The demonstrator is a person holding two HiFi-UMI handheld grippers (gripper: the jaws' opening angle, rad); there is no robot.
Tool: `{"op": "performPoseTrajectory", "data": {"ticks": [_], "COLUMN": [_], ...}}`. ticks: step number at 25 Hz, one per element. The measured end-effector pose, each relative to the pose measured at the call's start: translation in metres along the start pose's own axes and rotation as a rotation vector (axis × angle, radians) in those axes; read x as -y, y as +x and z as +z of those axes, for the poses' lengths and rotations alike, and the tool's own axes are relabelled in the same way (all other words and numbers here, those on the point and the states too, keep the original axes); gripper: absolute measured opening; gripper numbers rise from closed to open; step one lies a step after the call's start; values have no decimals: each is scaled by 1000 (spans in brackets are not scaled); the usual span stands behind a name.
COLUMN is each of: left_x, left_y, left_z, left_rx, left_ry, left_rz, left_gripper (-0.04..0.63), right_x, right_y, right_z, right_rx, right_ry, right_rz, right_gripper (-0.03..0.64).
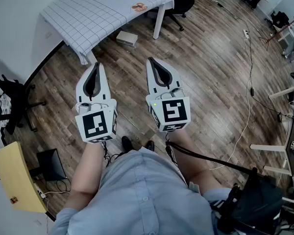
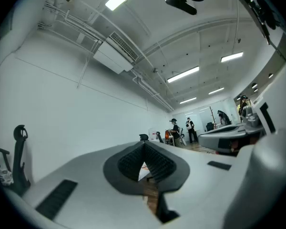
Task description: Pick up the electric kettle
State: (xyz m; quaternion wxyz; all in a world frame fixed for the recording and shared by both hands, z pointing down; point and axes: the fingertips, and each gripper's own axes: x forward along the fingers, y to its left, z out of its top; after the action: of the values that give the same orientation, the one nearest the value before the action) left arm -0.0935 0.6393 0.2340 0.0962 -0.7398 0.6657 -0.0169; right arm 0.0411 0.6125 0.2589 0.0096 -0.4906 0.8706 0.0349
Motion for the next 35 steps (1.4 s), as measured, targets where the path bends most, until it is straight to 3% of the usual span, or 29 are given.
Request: {"op": "performPoseTrajectory", "data": {"ticks": [13,18,28,35], "left_x": [25,16,-29,-68], "left_y": [1,21,151,233], "left_z": [-11,-18,-51,-49], "left_rx": [-29,-44,-35,-5], "left_ry": [-1,-12,-38,-20], "left_rz": [36,48,6,-33], "left_gripper": [0,0,0,0], "right_x": [22,34,61,78], "right_y": [-8,12,147,236], "right_z": [-8,-18,-48,-34], "right_rx": [13,-3,-37,-12], "right_ry": [15,22,28,26], "right_rz": [39,31,11,-17], "right_gripper": [2,2,2,2]}}
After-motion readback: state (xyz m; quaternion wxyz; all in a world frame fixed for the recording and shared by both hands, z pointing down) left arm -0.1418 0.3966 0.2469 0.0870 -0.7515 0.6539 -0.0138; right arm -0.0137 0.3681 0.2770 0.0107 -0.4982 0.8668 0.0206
